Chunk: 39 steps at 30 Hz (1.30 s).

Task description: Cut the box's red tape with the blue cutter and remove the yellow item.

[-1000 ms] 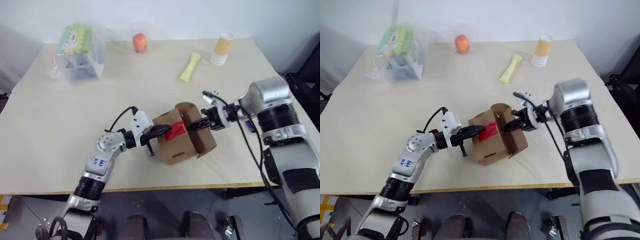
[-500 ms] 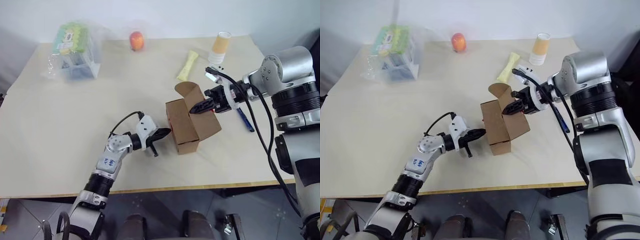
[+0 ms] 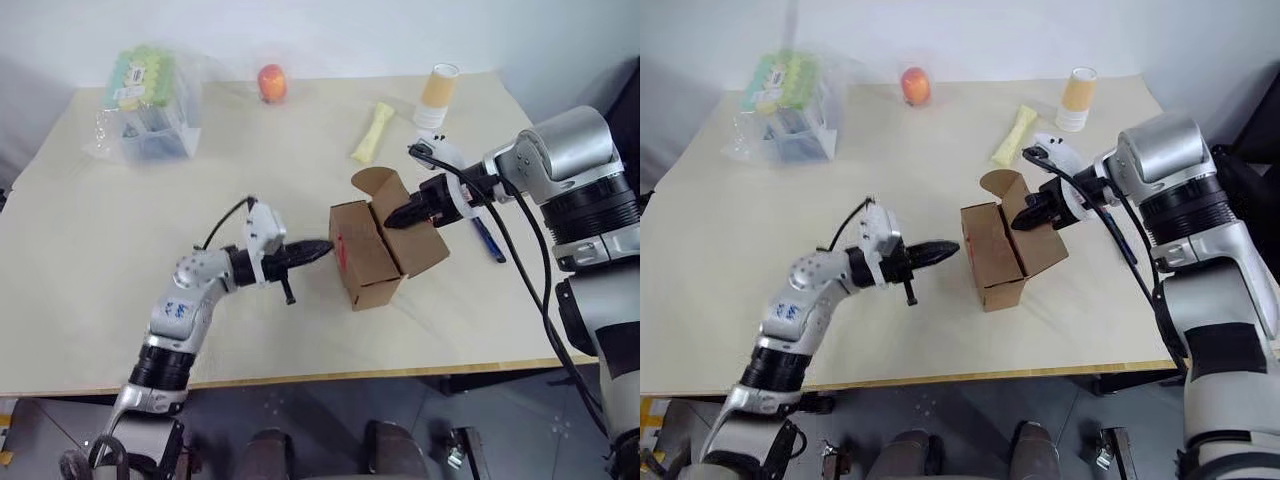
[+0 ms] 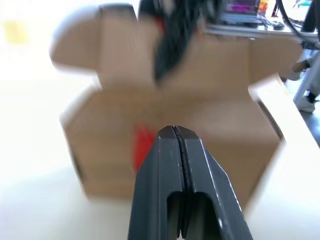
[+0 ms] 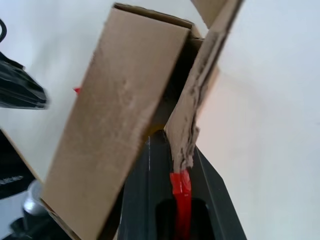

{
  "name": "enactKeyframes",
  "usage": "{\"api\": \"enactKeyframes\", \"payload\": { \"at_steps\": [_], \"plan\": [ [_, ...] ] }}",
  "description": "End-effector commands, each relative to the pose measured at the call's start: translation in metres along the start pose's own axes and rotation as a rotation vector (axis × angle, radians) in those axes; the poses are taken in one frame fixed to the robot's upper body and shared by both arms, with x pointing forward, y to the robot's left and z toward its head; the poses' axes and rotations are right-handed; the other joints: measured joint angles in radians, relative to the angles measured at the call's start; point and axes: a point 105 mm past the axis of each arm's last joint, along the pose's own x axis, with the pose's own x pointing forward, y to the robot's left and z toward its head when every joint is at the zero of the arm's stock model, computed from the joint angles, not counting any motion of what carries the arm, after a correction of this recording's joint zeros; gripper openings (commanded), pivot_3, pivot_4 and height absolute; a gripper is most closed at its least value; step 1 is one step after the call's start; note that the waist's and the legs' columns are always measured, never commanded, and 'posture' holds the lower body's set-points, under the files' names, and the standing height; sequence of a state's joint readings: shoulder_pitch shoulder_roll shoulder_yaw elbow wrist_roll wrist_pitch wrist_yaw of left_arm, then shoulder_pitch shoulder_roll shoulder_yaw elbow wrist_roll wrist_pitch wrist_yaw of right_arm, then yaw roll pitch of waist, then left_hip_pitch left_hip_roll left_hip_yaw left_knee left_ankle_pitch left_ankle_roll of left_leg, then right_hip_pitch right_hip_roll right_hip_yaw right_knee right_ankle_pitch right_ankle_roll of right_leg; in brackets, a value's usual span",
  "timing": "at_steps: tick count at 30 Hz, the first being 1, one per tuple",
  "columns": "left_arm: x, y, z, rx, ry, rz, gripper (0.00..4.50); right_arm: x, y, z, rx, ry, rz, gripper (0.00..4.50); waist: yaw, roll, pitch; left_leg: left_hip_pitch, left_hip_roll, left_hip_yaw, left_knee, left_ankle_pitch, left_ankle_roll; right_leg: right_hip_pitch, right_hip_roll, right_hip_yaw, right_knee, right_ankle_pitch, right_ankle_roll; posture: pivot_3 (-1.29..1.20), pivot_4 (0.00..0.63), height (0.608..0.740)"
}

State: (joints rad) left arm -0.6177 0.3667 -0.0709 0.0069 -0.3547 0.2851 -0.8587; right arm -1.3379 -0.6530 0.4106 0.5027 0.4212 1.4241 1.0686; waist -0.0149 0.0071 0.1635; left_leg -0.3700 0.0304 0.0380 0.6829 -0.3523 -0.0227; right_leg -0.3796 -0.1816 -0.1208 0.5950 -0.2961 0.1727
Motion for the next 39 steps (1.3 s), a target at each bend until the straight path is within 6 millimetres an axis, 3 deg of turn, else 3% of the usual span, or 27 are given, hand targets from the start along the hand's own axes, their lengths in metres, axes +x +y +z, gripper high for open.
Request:
{"api": "enactKeyframes", "payload": {
  "at_steps": [1,4,6,10,17,20,25,32,36,39],
  "plan": [
    [0.024,0.004,0.007,0.062,0.010,-0.005,0.00,0.005,-0.008,-0.006,0.015,0.024,-0.045,0.02,0.000,0.000,0.000,0.001,0.000,0.000,0.000,0.000,0.000,0.001,0.000,0.000,0.000,0.000,0.000,0.00,0.150,0.740],
    [0.042,-0.007,-0.014,0.093,0.112,-0.084,0.00,0.005,-0.008,-0.006,0.014,0.019,-0.046,0.02,-0.001,0.000,0.000,0.002,0.000,0.000,0.000,0.000,0.000,0.002,0.000,0.000,-0.001,0.000,0.000,0.00,0.150,0.740],
    [0.043,-0.021,-0.027,0.093,0.165,-0.168,0.00,0.003,-0.008,-0.006,0.015,0.011,-0.047,0.02,-0.010,0.000,0.000,0.002,0.000,0.000,-0.001,0.000,0.000,0.002,0.000,-0.001,-0.001,0.000,0.000,0.00,0.150,0.740],
    [0.038,-0.024,-0.038,0.068,0.211,-0.177,0.00,-0.007,-0.011,-0.010,0.015,0.010,-0.058,0.02,-0.013,0.000,0.000,0.002,0.000,0.000,-0.003,0.000,0.000,0.000,0.000,-0.001,0.000,0.000,0.000,0.00,0.150,0.740],
    [0.006,-0.012,-0.055,-0.014,0.285,-0.091,0.00,-0.032,-0.031,-0.020,0.031,-0.014,-0.096,0.02,-0.014,0.000,0.000,0.001,0.000,-0.001,-0.003,0.000,0.000,0.001,0.000,-0.001,-0.001,0.000,0.000,0.00,0.150,0.740],
    [-0.017,-0.019,-0.058,-0.097,0.292,-0.109,0.00,-0.037,-0.038,-0.019,0.056,-0.057,-0.106,0.02,-0.015,0.001,0.000,0.002,0.000,0.000,-0.003,0.000,0.000,0.000,0.000,-0.001,-0.001,0.000,0.000,0.00,0.150,0.740],
    [-0.033,-0.026,-0.057,-0.148,0.285,-0.100,0.00,-0.030,-0.033,-0.027,0.074,-0.065,-0.061,0.02,0.006,0.001,0.000,0.000,0.000,-0.001,-0.001,0.000,0.000,0.001,-0.001,-0.001,-0.001,0.000,0.000,0.00,0.150,0.740],
    [-0.035,-0.024,-0.059,-0.152,0.294,-0.052,0.00,-0.016,-0.032,-0.032,0.094,-0.103,-0.062,0.02,0.021,-0.001,0.003,-0.003,-0.001,-0.001,-0.001,0.000,0.000,-0.001,0.000,-0.002,-0.002,0.000,0.000,0.00,0.150,0.740],
    [-0.040,-0.020,-0.063,-0.195,0.320,-0.016,0.00,-0.013,-0.028,-0.034,0.050,-0.136,-0.057,0.96,0.014,-0.001,0.003,-0.003,-0.001,-0.001,-0.001,0.000,0.000,-0.001,0.000,-0.002,-0.002,0.000,0.000,0.00,0.150,0.740],
    [-0.046,-0.016,-0.064,-0.198,0.341,0.006,0.61,-0.016,-0.030,-0.037,-0.082,-0.178,-0.100,2.03,0.012,-0.002,0.003,-0.003,-0.001,-0.001,-0.002,0.000,0.000,-0.002,0.000,-0.002,-0.002,0.000,0.000,0.00,0.150,0.740]
  ]
}}
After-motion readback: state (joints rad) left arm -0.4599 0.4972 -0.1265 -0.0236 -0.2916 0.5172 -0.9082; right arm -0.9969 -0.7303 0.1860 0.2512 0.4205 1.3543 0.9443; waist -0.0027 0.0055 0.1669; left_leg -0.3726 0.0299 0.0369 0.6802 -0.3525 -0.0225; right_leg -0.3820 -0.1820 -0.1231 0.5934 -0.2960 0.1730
